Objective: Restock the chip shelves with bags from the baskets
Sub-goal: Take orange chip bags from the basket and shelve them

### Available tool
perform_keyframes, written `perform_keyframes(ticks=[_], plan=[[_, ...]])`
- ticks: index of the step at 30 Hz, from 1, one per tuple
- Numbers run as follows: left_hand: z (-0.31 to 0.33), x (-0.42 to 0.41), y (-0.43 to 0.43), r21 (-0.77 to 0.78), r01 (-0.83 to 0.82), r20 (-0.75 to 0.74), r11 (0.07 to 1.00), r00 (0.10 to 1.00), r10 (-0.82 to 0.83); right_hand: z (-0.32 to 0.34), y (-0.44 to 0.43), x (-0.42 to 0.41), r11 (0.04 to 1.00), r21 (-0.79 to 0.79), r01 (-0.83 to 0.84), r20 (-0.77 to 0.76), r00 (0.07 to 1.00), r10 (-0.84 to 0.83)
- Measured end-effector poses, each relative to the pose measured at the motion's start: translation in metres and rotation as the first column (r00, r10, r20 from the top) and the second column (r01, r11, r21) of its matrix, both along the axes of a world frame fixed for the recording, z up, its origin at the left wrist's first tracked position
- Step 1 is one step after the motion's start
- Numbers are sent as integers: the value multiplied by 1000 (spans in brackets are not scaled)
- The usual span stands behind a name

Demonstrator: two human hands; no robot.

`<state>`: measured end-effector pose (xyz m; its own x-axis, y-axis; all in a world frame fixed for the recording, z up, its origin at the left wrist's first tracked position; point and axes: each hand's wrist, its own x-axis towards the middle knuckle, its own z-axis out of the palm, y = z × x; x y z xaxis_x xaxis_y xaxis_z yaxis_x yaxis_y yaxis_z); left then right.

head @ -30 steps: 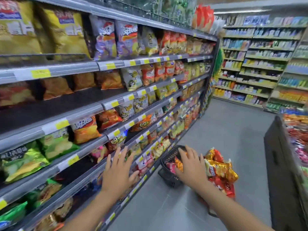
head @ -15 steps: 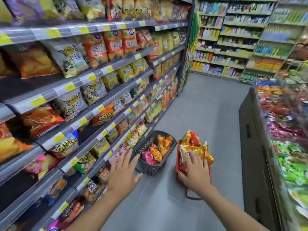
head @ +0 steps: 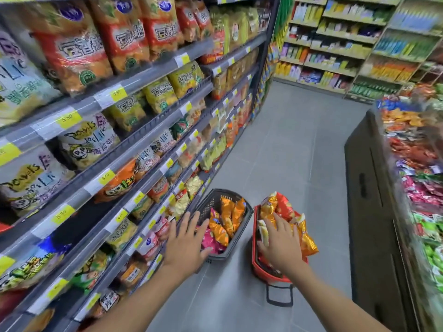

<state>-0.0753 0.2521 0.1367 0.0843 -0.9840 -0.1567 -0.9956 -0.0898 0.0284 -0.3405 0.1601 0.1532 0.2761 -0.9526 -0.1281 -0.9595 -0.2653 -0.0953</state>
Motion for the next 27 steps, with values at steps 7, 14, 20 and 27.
perform_keyframes(ticks=[7,14,20,27], plan=[[-25,8,-108,74,33,-65,997,997,-28,-34,-106,20,995,99,-11,0,1000,11],[-80,10,-222,142,-14,-95,990,995,27,-87,-214,30,963,269,-24,40,999,13],[-124,14,-302,226,-56,-147,972,985,91,-147,-297,42,890,456,11,84,995,-55],[-224,26,-353,270,-64,-216,961,968,125,-244,-365,72,722,671,167,77,953,-292]])
